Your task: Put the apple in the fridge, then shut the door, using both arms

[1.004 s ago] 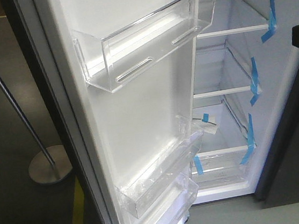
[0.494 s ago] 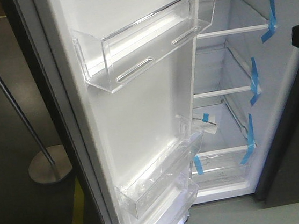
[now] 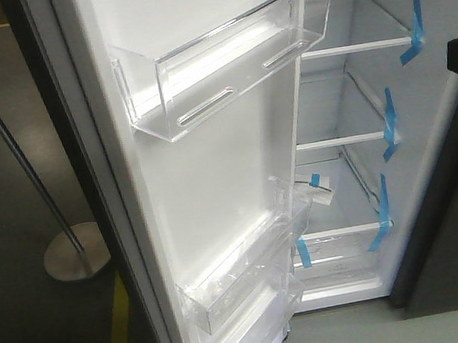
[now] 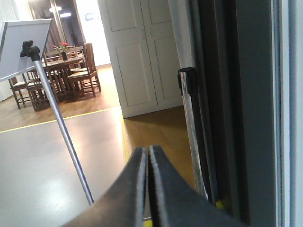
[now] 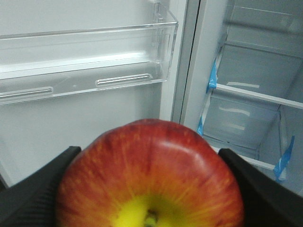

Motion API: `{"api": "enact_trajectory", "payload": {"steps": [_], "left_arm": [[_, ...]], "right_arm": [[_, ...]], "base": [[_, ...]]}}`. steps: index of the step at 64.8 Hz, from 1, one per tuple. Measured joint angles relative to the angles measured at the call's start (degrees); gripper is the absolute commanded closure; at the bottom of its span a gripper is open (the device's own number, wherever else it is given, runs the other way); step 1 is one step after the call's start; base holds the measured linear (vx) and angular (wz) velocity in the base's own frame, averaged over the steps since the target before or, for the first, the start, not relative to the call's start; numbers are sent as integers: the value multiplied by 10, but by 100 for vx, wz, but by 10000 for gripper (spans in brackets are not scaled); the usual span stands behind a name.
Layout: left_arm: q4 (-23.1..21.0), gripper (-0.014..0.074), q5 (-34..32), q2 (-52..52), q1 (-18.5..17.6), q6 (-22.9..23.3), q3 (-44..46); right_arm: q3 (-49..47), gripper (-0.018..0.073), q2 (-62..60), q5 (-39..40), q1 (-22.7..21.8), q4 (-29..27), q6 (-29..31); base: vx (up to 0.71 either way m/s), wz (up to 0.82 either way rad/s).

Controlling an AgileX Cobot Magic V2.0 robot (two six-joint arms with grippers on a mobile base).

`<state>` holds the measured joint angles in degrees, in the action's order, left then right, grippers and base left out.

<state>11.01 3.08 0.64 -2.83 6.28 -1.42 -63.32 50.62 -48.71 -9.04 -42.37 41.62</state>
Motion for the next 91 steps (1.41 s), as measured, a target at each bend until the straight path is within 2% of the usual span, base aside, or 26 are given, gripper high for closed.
{"api": "enact_trajectory", "payload": {"steps": [15, 24, 36, 43, 57, 65, 79, 91], "left_arm": [[0, 603, 0, 0, 0, 0, 0], [0, 603, 0, 0, 0, 0, 0], [0, 603, 0, 0, 0, 0, 0], [0, 603, 0, 0, 0, 0, 0], [0, 603, 0, 0, 0, 0, 0], [0, 603, 0, 0, 0, 0, 0], [0, 603, 0, 0, 0, 0, 0], [0, 603, 0, 0, 0, 0, 0]], "right_arm": [[0, 500, 0, 1, 0, -21, 2], [-11, 500, 6, 20, 0, -100, 53], [-154, 496, 92, -32, 0, -214, 117], [-260, 492, 168, -65, 0, -243, 130], [-446, 486, 329, -142, 1, -274, 133], [-518, 482, 399, -160, 26, -275, 131], [-563, 467, 479, -154, 86, -232, 130], [-563, 456, 516, -120, 115, -217, 138]], "base": [[0, 0], [0, 0], [0, 0], [0, 0], [0, 0], [0, 0], [0, 0], [0, 0]]}}
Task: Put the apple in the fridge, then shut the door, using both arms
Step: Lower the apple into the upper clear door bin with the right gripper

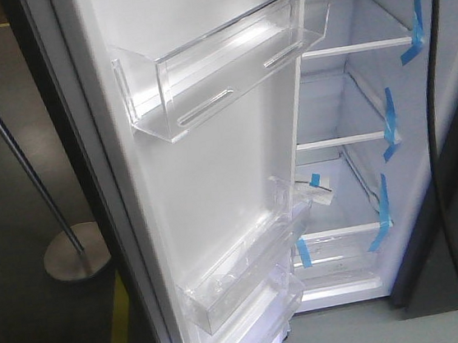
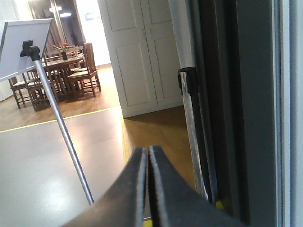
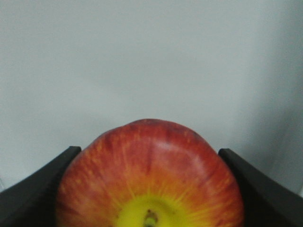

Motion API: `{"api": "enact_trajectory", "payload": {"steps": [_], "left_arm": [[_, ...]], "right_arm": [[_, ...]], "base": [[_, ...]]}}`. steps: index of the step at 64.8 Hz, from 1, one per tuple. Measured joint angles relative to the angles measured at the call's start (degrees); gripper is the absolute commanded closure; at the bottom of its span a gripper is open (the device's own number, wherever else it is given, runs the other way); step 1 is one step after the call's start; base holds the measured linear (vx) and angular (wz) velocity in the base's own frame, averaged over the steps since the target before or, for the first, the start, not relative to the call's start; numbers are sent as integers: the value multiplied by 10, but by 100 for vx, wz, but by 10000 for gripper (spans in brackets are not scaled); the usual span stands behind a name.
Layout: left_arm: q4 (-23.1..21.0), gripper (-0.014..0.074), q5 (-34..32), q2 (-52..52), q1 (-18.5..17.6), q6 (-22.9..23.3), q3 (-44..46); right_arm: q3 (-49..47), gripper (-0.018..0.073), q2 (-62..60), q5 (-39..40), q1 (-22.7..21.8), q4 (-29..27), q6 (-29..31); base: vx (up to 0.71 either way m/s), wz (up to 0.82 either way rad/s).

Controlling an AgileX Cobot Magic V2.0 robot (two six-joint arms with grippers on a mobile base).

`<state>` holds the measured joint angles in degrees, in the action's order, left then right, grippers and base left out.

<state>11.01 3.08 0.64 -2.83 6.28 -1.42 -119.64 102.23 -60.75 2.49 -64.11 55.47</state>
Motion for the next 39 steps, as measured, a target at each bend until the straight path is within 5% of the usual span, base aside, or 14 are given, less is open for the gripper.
{"api": "enact_trajectory", "payload": {"steps": [18, 39], "left_arm": [[0, 603, 0, 0, 0, 0, 0], [0, 603, 0, 0, 0, 0, 0]], "right_arm": [[0, 358, 25, 40, 28, 36, 6], [0, 13, 35, 48, 28, 68, -30]], "base": [[0, 0], [0, 0]]}}
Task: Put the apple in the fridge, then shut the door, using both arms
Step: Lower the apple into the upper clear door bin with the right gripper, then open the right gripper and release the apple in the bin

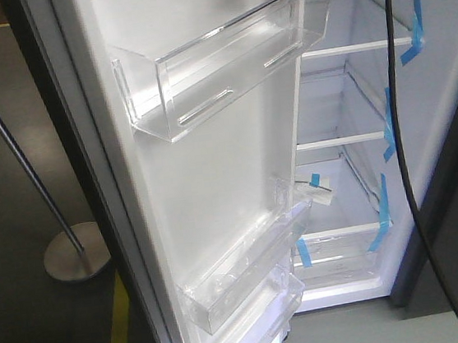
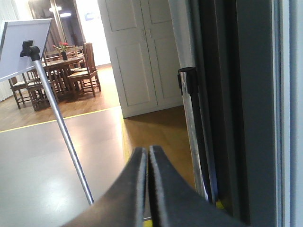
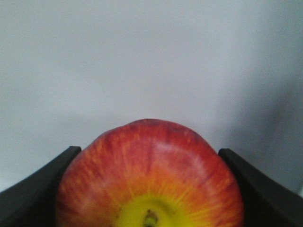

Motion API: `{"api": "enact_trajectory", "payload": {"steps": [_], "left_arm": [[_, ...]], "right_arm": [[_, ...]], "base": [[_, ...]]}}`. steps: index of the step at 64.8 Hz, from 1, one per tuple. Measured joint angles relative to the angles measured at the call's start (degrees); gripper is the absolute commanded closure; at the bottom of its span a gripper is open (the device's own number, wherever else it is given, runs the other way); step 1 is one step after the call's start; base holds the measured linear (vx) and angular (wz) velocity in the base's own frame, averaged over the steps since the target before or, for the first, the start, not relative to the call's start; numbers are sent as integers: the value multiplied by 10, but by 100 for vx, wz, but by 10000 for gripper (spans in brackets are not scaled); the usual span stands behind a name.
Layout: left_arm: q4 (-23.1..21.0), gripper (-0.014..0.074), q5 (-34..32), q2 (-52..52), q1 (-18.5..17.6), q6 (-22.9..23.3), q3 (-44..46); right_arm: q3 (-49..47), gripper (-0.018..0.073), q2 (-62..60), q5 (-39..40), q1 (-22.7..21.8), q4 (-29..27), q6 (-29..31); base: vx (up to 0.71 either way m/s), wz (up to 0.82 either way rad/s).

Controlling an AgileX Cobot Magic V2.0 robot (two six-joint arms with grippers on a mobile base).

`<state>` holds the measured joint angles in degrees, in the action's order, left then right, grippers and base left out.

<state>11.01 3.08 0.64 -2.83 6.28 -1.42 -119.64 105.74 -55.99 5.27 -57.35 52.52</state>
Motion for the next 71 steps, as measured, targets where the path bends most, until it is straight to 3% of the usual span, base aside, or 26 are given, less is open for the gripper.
{"api": "enact_trajectory", "payload": {"steps": [8, 43, 54, 69, 71], "left_arm": [[0, 603, 0, 0, 0, 0, 0], [0, 603, 0, 0, 0, 0, 0], [0, 603, 0, 0, 0, 0, 0], [0, 603, 0, 0, 0, 0, 0], [0, 603, 0, 0, 0, 0, 0]], "right_arm": [[0, -43, 2, 11, 0, 15, -19], [0, -3, -5, 34, 4, 15, -32], [0, 151, -41, 34, 4, 15, -32], [-3, 559, -116, 7, 4, 18, -34], [-3, 576, -124, -4, 4, 18, -34]], "base": [[0, 0], [0, 0], [0, 0], [0, 0], [0, 0]]}}
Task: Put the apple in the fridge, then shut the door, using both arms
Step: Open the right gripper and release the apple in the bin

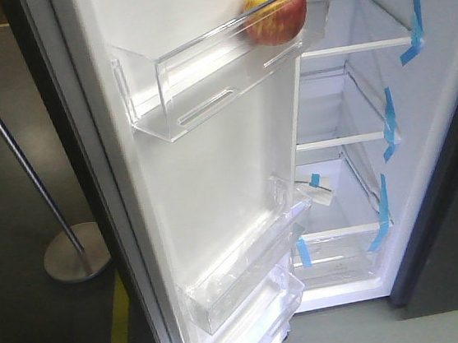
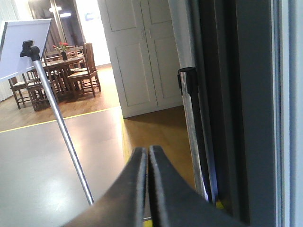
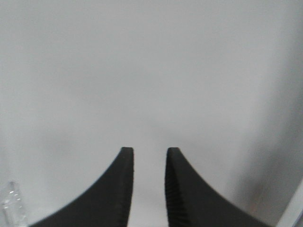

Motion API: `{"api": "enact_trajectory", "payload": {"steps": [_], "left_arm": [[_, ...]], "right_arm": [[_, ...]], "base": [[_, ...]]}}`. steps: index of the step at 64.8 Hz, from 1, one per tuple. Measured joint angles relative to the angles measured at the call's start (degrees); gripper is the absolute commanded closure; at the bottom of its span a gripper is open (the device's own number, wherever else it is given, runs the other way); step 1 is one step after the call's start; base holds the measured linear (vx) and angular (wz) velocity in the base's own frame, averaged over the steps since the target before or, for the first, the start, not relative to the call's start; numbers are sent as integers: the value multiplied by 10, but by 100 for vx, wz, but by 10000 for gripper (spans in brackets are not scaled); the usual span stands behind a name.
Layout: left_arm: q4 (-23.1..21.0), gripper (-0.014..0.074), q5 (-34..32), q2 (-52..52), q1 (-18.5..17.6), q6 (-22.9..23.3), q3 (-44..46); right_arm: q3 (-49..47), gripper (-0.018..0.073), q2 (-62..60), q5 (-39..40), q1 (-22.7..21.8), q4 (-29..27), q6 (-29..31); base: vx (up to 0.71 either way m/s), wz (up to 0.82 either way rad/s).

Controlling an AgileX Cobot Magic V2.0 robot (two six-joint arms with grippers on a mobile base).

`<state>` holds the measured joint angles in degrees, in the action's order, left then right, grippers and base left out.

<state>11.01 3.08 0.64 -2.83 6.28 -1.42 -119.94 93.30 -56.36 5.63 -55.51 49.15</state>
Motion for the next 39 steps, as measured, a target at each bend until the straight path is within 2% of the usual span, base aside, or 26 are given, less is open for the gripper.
{"api": "enact_trajectory", "payload": {"steps": [14, 30, 39], "left_arm": [[0, 603, -6, 0, 0, 0, 0], [0, 603, -62, 0, 0, 0, 0], [0, 603, -112, 0, 0, 1, 0]], "right_arm": [[0, 564, -58, -44, 0, 24, -9], [0, 564, -123, -116, 0, 144, -66], [0, 564, -151, -162, 0, 176, -89]], "base": [[0, 0], [0, 0], [0, 0]]}}
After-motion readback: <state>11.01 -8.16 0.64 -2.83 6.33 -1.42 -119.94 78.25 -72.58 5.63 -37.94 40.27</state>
